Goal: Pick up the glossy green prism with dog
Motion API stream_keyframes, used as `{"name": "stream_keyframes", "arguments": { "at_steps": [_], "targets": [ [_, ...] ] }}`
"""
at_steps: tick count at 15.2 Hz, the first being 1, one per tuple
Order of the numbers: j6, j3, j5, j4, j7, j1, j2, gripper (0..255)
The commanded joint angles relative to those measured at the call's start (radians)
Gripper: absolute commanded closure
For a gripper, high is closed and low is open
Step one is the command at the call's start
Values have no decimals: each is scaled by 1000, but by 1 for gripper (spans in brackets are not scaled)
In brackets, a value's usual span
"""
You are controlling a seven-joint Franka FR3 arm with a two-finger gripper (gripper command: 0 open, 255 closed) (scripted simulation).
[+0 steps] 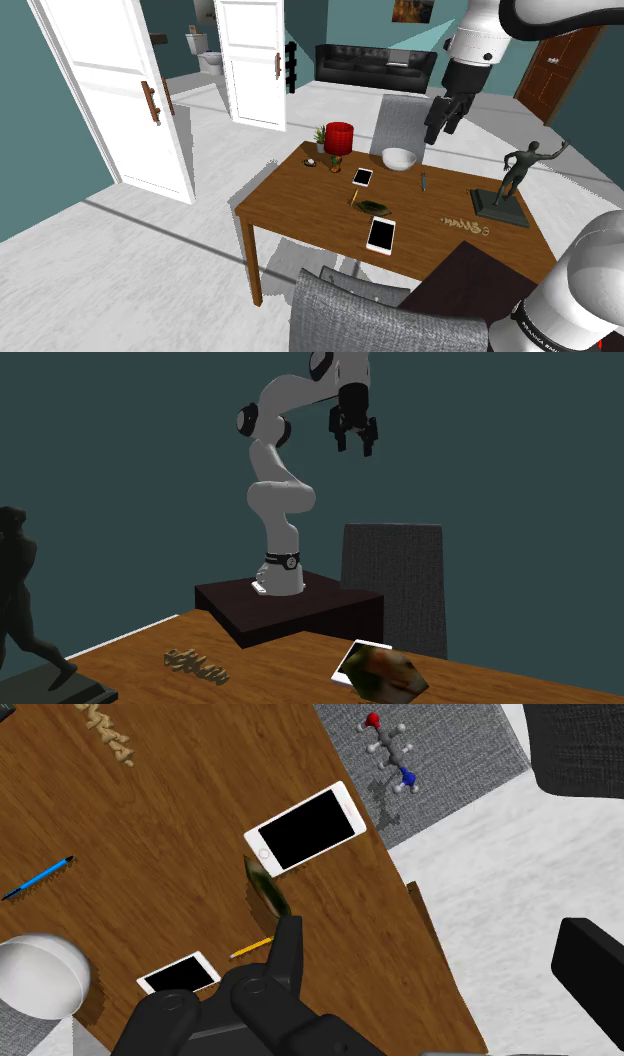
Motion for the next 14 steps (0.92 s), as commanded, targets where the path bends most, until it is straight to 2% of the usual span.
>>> {"name": "stream_keyframes", "arguments": {
  "at_steps": [1, 7, 14],
  "targets": [
    [0, 0, 0, 0, 0, 0, 0, 0],
    [201, -33, -58, -120, -103, -3, 86, 0],
    [450, -72, -132, -197, -208, -17, 259, 0]
  ]
}}
